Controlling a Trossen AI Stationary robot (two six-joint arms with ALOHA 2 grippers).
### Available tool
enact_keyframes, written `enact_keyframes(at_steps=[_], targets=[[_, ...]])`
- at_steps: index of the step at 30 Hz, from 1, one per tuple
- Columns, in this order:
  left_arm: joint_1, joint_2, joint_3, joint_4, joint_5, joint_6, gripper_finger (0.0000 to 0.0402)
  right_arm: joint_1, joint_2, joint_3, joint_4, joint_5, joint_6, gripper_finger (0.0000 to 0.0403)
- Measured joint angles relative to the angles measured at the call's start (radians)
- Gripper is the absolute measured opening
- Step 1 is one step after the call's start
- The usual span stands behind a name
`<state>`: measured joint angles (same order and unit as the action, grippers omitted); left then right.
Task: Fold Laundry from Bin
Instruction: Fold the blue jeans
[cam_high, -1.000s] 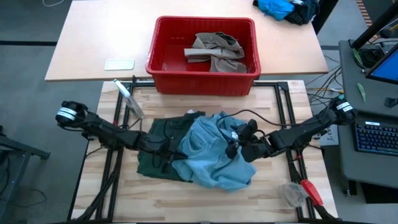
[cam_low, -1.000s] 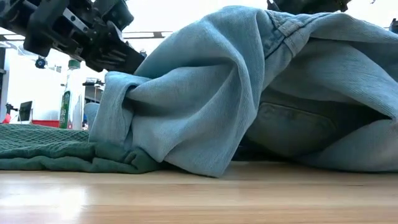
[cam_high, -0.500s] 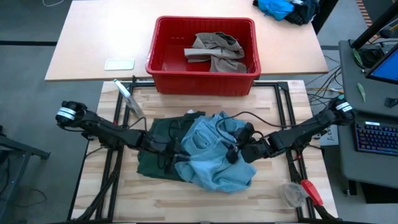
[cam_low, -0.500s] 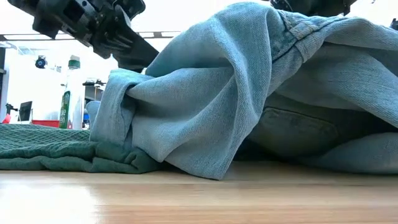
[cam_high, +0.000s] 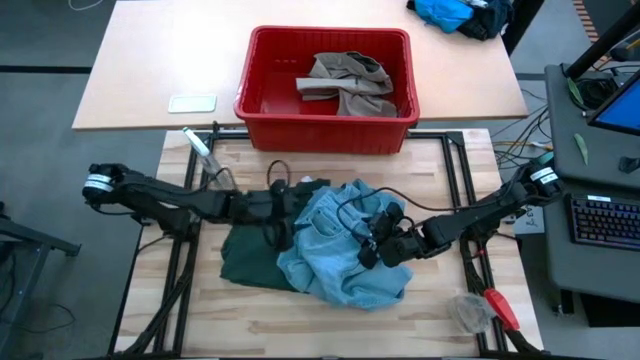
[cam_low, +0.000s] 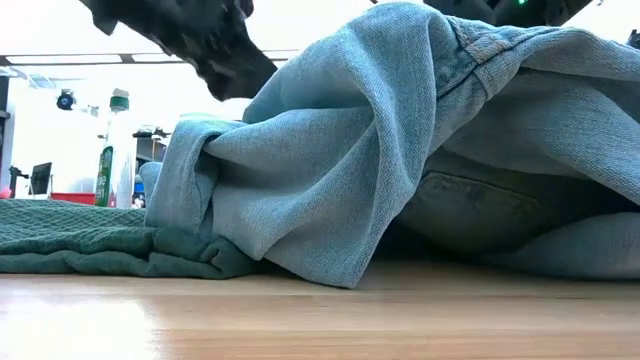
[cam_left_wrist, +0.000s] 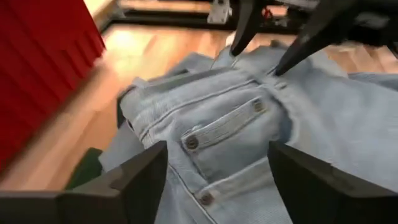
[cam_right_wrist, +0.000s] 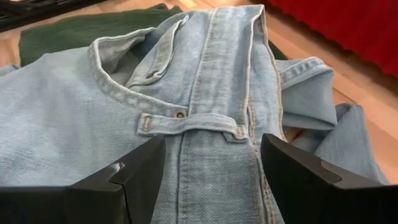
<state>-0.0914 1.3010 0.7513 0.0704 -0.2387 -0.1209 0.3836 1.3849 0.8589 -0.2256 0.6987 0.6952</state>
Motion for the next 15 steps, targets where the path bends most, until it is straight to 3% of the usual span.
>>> enact_keyframes(at_steps=[4, 15], targets=[[0.084, 0.087, -0.003, 0.093, 0.125, -0.012, 0.0279, 0.000, -0.003, 0.000, 0.000, 0.000, -0.002, 0.0249], [0.186, 0.354, 0.063, 0.262, 0.257, -0.090, 0.0273, 0.002, -0.003, 0.000, 0.000, -0.003, -0.006, 0.0249]])
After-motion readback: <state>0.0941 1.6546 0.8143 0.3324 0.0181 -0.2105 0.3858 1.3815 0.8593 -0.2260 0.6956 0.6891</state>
